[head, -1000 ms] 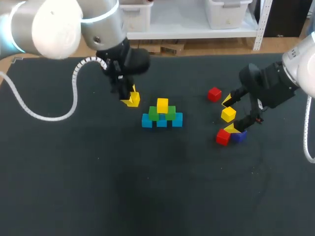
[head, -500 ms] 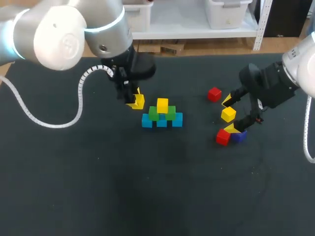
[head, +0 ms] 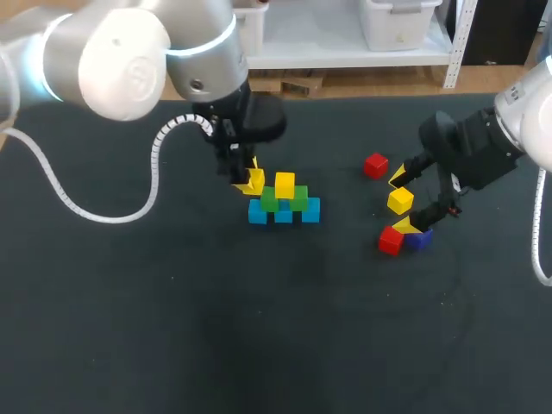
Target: Place the blue cubes, place green cubes on the blue cubes, place the yellow cubes on the green cubes, then place the red cubes on the yellow cubes, and place purple cube on the red cubes.
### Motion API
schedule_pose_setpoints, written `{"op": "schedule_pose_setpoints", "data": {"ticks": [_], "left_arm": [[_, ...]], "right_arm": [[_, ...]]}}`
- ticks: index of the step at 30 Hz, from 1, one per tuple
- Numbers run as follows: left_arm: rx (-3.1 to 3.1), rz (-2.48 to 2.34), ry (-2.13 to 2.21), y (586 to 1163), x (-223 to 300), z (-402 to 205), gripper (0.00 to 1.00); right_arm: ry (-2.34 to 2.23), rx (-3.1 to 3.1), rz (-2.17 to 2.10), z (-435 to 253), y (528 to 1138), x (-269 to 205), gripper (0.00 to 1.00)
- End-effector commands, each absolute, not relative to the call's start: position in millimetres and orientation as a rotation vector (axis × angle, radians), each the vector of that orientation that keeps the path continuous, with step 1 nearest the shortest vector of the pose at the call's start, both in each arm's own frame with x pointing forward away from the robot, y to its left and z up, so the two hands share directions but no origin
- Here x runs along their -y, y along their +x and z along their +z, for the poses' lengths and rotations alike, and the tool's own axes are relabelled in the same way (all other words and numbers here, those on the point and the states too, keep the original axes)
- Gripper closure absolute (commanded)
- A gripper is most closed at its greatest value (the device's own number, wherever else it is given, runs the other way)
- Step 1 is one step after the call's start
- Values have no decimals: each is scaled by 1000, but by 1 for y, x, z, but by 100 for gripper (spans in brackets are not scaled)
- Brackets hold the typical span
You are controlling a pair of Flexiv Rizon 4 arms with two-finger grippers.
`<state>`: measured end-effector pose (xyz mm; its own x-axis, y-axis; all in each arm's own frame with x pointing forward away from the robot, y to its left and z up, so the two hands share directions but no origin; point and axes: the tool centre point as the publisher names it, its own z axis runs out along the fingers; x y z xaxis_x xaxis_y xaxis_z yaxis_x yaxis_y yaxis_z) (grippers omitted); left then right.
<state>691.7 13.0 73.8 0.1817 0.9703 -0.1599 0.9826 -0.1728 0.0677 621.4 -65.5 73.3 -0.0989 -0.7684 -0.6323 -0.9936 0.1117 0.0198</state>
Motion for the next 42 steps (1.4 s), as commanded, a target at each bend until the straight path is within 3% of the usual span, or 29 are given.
{"op": "schedule_pose_setpoints", "data": {"ticks": [1,42], "left_arm": [[-1916,-122,2303,697,-8,72,100],[-1973,-101,2324,703,1,64,100]], "right_arm": [[-1707,-1920,633,72,622,66,0],[-1707,-1920,633,72,622,66,0]]}}
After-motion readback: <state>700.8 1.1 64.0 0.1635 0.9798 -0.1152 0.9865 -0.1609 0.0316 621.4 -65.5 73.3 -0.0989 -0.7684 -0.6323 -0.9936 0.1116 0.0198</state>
